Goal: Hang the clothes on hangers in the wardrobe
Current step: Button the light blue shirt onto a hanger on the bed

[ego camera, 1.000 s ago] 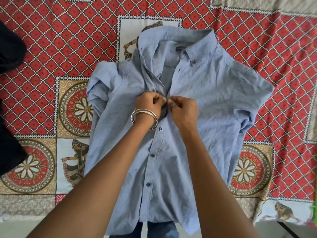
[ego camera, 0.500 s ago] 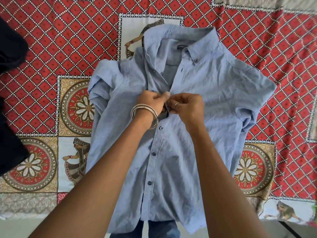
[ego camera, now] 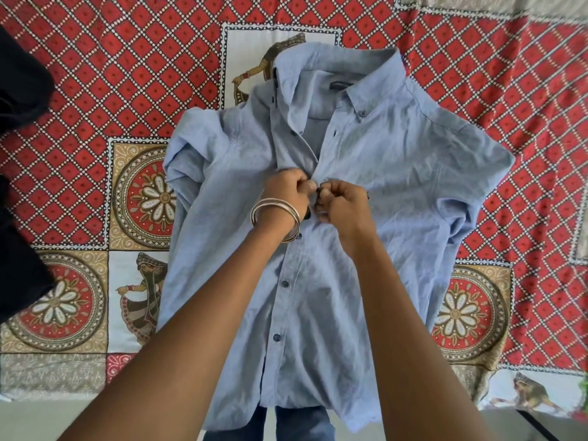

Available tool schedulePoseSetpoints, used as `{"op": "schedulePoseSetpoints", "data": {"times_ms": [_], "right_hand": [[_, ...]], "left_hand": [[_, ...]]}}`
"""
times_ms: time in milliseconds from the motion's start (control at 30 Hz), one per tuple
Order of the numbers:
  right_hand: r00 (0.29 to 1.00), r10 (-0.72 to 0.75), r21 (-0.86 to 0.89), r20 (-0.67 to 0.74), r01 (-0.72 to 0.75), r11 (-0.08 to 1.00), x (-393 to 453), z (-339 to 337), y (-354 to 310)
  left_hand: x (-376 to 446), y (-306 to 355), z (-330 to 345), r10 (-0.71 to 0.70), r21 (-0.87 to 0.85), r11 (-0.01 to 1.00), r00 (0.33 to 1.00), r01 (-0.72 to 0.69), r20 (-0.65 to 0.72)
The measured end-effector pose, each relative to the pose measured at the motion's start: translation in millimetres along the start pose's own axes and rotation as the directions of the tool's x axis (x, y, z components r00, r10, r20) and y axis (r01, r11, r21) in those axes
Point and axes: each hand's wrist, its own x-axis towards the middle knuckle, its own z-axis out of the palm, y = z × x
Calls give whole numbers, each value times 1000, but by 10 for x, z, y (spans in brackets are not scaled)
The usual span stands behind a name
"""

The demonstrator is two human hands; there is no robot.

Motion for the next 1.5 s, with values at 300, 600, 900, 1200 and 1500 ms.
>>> {"op": "schedulePoseSetpoints", "data": {"times_ms": [300,600,900,1200,1500], "right_hand": [[851,-467,-464,-241,322,825,85,59,-599],[915,-403,-469,-24,345,813,623,474,-1013],[888,-370,-362,-274,261,895,548,43,-607],[879,-325,-762,-350,-66,644,-40,-343,187],[710,-131,-610,-691,-476,634,-657,-343,758]], "left_hand": [[337,-100,-909,242,234,965,741,-118,-626],[594,-287,-1476,47,288,957,999,-38,-24],[318,-788,-1762,-216,105,898,639,426,-738],[-221,-792,-809,-218,178,908,792,378,-571],[-548,-939,-582,-419,194,786,737,587,-530]]}}
